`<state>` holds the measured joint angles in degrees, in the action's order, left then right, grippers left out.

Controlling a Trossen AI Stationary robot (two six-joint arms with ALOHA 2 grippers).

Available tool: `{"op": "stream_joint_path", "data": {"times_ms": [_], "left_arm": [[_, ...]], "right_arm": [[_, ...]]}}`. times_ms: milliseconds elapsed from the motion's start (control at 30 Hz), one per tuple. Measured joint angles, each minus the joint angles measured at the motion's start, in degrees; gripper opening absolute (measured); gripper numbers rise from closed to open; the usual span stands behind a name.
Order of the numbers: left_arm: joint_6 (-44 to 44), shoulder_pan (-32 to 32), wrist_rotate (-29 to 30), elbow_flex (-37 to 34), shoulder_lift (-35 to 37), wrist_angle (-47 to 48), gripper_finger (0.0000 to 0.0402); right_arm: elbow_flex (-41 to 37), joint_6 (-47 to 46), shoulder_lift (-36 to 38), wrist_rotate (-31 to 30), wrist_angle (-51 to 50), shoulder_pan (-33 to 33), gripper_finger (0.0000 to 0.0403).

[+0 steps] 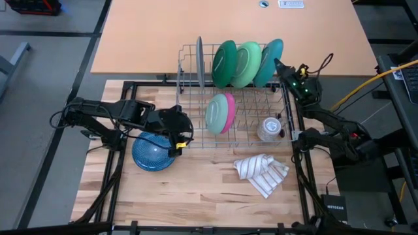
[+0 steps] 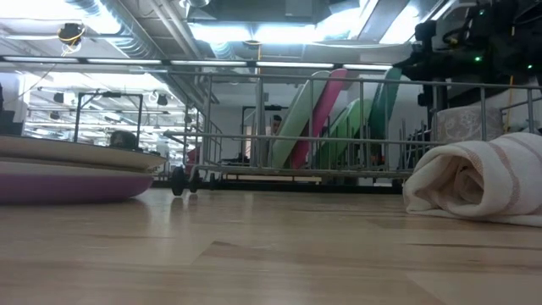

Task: Sort dishes
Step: Put the blue plate in the dish rack

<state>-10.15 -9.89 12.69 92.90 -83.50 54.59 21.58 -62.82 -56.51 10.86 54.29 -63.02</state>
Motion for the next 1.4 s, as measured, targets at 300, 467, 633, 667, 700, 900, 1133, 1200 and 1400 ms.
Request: {"op": "stream_joint_path", "data": {"times_ms": [300,467,633,667,700,900,1133,1200,1400], "left_arm": [[0.04,0.00,0.01,0.00,0.00,0.00,0.0133],[0.04,0.00,0.00,0.00,0.00,0.02,0.0133],[-0.22,0.00,0.00,0.00,0.00,0.00,0.0133],[-0.22,0.00,0.00,0.00,0.00,0.01,0.0133],[-0.22,0.01,0.00,0.00,0.00,0.00,0.0133],[-0.34,0.01,0.00,0.00,0.00,0.00,0.0133],[-0.37,0.02,0.00,0.00,0.00,0.00,0.0133],[-0.37,0.02,0.00,0.00,0.00,-0.02,0.0133],[-0.61,0.02,0.00,0.00,0.00,0.00,0.0133]], "right_arm": [[0.00,1.93,0.11,7.47,7.06,0.00,0.0008],[0.00,4.74,0.11,7.87,5.54,0.00,0.0008],[0.00,8.12,0.02,7.85,0.92,0.00,0.0008],[0.00,8.80,0.06,7.87,0.52,0.00,0.0008],[0.00,9.24,0.07,7.88,0.17,0.00,0.0008],[0.00,11.92,0.11,7.89,-1.83,0.02,0.0008],[0.13,15.84,0.17,7.60,-6.34,0.07,0.0011],[0.13,16.23,0.17,8.18,-6.48,0.07,0.0013],[0.00,16.60,0.02,11.83,-4.76,0.00,0.0007]]}}
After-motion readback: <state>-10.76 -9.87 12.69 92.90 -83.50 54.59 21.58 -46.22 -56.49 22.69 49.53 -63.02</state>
